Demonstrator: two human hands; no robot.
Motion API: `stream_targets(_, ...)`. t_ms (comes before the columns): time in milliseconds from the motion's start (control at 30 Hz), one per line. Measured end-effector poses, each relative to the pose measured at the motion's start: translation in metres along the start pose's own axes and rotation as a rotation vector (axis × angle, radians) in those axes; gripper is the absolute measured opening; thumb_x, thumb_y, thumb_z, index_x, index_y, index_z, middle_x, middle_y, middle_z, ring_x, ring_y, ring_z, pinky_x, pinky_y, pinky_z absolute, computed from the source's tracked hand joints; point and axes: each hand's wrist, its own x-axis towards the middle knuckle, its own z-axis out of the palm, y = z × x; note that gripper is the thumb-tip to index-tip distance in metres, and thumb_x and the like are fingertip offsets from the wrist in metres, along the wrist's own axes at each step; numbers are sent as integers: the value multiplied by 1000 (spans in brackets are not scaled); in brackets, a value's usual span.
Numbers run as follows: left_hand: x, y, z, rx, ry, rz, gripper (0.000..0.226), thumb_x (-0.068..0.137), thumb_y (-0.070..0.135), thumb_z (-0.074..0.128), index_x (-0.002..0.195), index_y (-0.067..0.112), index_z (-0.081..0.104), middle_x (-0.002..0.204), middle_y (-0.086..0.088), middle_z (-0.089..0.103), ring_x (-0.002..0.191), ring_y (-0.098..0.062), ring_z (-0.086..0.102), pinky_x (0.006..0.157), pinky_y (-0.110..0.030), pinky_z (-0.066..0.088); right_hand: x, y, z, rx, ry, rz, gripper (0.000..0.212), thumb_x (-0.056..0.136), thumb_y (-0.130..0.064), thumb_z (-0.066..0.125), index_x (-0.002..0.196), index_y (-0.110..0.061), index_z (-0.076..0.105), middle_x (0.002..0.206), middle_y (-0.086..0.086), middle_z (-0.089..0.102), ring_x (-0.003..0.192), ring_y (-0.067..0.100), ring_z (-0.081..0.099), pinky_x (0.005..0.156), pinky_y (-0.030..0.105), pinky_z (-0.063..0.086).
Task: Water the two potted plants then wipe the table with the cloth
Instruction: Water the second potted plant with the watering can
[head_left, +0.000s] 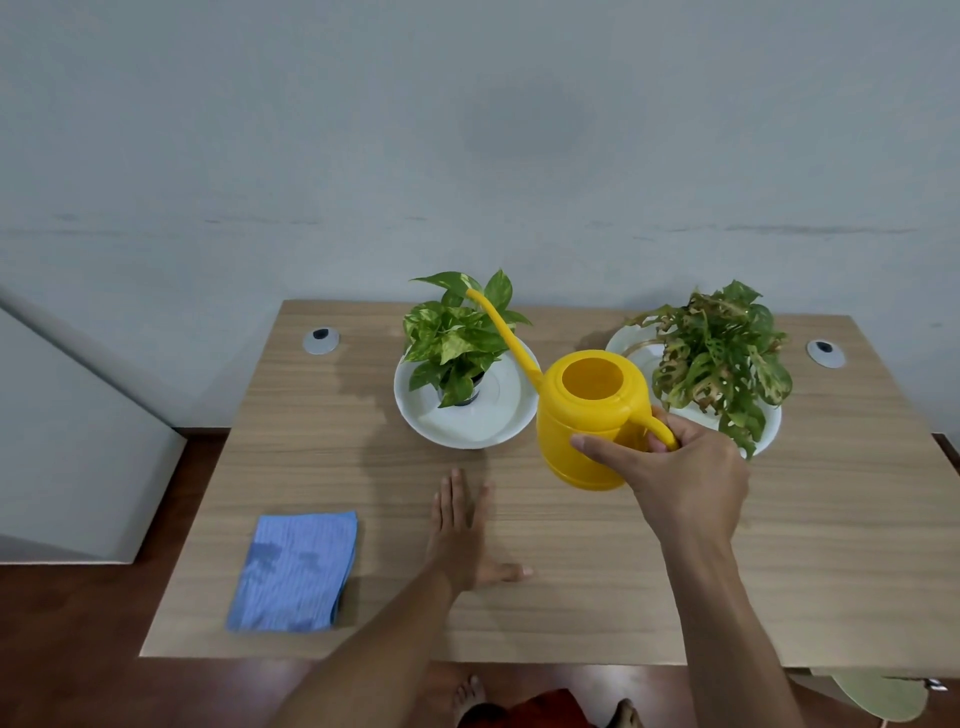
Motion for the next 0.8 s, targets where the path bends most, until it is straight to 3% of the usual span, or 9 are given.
stream_targets(200,-1,1,-1,-1,-5,-1,145,61,93,59,155,25,-28,145,-18,-54,124,-27,-60,97,-35,-42,2,0,0,-5,15,-8,50,47,-46,92,81,-14,73,55,-12,58,60,1,55,65,33,49)
stream_targets(367,-1,1,-1,-13,-2,-2,146,60,93,59,155,24,-28,142,-16,-57,126,-28,-58,108,-41,-34,2,0,0,-9,14,-27,57,47,-48,92,83,-9,73,67,6,70,59,7,54,62,30,48)
stream_targets(533,-2,1,-2,-15,-4,1,145,61,92,60,156,25,-27,145,-17,-55,127,-29,-57,106,-40,-35,3,0,-1,-26,11,-31,56,47,-49,91,83,-10,74,64,4,68,66,16,64,65,34,51)
stream_targets(633,-2,2,-2,-14,-4,-12,145,61,92,60,155,25,-27,146,-18,-54,129,-30,-56,109,-41,-33,3,0,0,-29,17,-23,54,47,-50,91,82,-13,73,57,-6,60,60,5,57,66,34,52)
stream_targets(800,-1,3,-2,-10,-10,-11,144,63,90,62,154,25,-28,148,-20,-51,133,-32,-52,112,-43,-30,3,-1,0,-23,30,-16,52,47,-48,92,80,-13,74,56,-9,60,60,0,55,62,30,48)
